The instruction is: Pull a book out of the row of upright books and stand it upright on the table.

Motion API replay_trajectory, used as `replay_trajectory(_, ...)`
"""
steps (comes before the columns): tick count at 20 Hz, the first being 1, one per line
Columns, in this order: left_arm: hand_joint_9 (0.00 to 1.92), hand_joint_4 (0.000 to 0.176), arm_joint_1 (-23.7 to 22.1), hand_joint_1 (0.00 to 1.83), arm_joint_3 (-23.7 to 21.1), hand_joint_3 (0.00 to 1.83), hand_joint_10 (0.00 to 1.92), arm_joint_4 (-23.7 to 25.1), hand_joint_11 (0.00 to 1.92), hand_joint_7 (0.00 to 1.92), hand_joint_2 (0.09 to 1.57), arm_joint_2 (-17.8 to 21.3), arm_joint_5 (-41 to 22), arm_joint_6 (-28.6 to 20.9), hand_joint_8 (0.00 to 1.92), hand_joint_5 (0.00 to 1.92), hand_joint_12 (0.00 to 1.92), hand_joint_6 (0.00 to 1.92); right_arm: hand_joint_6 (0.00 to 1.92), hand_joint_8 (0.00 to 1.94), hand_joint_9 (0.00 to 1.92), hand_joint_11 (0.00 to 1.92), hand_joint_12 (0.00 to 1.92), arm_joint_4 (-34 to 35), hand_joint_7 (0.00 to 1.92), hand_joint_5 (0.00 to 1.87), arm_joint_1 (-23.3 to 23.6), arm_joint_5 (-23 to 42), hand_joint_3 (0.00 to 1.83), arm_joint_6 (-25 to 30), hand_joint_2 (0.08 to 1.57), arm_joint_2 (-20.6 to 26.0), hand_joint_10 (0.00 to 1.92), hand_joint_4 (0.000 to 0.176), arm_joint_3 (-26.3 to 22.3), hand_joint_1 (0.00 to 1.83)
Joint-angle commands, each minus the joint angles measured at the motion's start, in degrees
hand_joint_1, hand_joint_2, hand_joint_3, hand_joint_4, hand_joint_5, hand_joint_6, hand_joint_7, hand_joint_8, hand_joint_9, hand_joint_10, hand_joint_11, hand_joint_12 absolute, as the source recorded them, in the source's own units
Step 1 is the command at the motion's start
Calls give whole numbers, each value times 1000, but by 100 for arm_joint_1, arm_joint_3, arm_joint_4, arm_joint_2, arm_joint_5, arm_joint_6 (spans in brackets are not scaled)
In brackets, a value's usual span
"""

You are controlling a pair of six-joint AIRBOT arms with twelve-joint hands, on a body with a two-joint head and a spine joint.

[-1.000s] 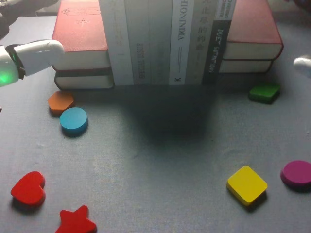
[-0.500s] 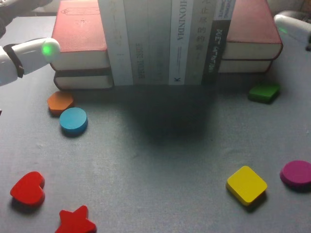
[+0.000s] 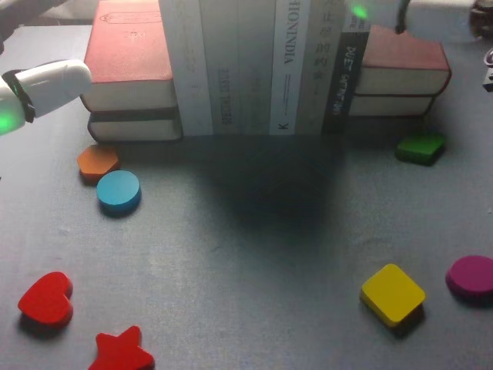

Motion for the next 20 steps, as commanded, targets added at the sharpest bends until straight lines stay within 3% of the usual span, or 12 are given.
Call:
replay_trajectory(1,39,11,-45,396,32,0,3,-195,0,34,1372,-32,-670,-30,2,118,240,3,54,0,0,0,0,187,0,160,169,356,4,-90,1390,-58,0,0,62,165)
replay_trajectory(5,29,23,-47,344,40,1,0,-181,0,16,1377,-43,-673,-32,0,98,150,1,112,0,0,0,0,164,0,327,391,-109,0,-556,1382,-266,0,0,99,12)
replay_trajectory(8,11,17,-47,357,48,1,1,-180,0,13,1381,-64,-682,-43,0,107,89,2,208,0,0,0,0,165,0,540,432,-281,0,-628,1348,-348,0,0,145,8)
replay_trajectory(9,17,12,-45,359,49,2,3,-180,0,14,1384,-65,-688,-45,1,106,87,1,269,15,0,0,0,166,43,659,432,-238,0,-628,1354,-348,0,0,102,61)
replay_trajectory(10,9,23,-45,331,51,1,1,-181,0,2,1387,-65,-689,-50,0,92,41,0,423,7,0,0,0,166,85,689,432,-192,0,-628,1360,-348,0,0,60,22)
replay_trajectory(11,9,23,-45,327,53,1,1,-181,0,3,1388,-66,-692,-57,1,95,32,2,590,3,0,0,0,166,103,641,432,-81,0,-628,1358,-346,0,0,-30,4)
replay_trajectory(12,9,18,-45,347,50,0,1,-182,0,5,1387,-66,-699,-59,2,99,29,3,613,13,0,0,0,165,134,602,409,81,0,-628,1355,-217,0,0,-168,0)
replay_trajectory(13,9,16,-44,355,48,0,1,-189,0,8,1388,-66,-709,-61,2,104,29,5,606,17,0,0,0,164,150,579,336,223,0,-629,1356,-107,0,0,-263,0)
replay_trajectory(15,10,21,-27,352,46,0,1,-204,6,6,1380,-66,-731,-64,1,99,39,1,394,2,0,0,0,164,179,653,172,508,1,-628,1386,71,0,0,-451,0)
replay_trajectory(20,0,21,24,367,35,0,0,-260,0,0,1365,-67,-780,-64,0,96,104,0,378,2,0,0,0,-14,176,783,-426,1334,0,-336,1384,448,0,0,-875,0)
